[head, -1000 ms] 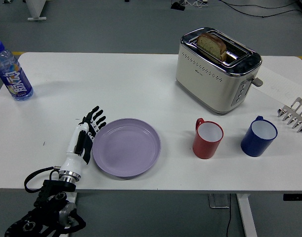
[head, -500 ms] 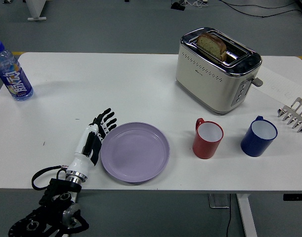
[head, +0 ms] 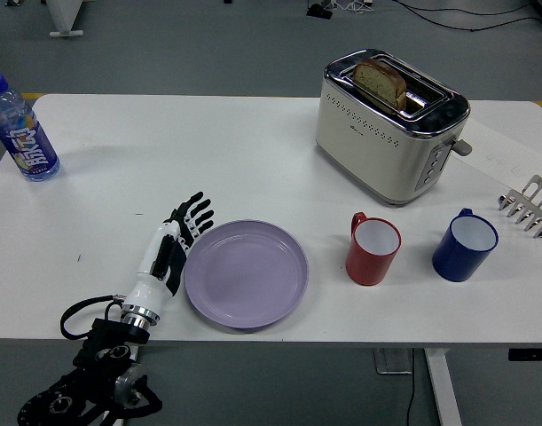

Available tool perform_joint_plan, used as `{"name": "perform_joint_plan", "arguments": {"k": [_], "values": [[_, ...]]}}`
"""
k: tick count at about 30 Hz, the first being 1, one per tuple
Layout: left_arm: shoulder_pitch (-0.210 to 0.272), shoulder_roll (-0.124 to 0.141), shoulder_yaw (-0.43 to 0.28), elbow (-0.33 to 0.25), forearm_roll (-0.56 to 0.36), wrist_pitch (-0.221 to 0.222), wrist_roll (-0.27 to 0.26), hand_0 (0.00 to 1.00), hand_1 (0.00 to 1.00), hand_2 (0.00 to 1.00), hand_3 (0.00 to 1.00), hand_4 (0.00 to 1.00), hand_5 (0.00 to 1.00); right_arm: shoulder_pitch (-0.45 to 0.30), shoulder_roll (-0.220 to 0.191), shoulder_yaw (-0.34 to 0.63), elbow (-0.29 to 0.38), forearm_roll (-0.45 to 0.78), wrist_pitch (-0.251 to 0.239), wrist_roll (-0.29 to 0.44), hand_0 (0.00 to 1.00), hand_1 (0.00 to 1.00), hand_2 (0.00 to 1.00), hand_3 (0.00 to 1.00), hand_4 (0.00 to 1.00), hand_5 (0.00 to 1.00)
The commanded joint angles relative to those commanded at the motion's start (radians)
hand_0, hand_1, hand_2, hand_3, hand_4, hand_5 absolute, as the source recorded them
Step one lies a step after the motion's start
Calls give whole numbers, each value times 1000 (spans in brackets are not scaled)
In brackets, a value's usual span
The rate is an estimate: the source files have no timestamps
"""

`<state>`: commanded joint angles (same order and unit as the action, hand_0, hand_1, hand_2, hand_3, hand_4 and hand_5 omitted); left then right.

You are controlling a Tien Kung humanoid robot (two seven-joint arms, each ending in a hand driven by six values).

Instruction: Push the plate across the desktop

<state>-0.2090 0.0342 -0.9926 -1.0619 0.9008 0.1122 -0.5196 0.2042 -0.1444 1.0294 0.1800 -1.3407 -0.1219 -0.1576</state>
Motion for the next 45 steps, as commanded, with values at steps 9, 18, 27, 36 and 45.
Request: {"name": "perform_joint_plan", "arguments": {"k": [9,18,27,36,45], "values": [[-5,1,-2,-1,-4,-3,-1,828,876,906,902,595,998,6,5,14,0,-24,3,-5,639,615,666,603,195,93],[-3,-6,-41,-6,18,10,-1,825,870,904,895,598,998,5,2,9,0,-17,2,-2,639,614,666,602,195,93],[1,11,-188,-46,94,21,17,822,868,898,893,600,998,2,0,3,0,-8,2,0,639,614,666,603,195,92],[19,73,-401,-88,120,16,71,761,797,788,744,608,998,-2,-1,2,0,2,1,0,640,614,665,603,195,92],[46,135,-616,-105,96,-99,207,756,792,780,740,615,998,-9,0,7,0,0,1,-2,640,614,666,603,195,92]]}}
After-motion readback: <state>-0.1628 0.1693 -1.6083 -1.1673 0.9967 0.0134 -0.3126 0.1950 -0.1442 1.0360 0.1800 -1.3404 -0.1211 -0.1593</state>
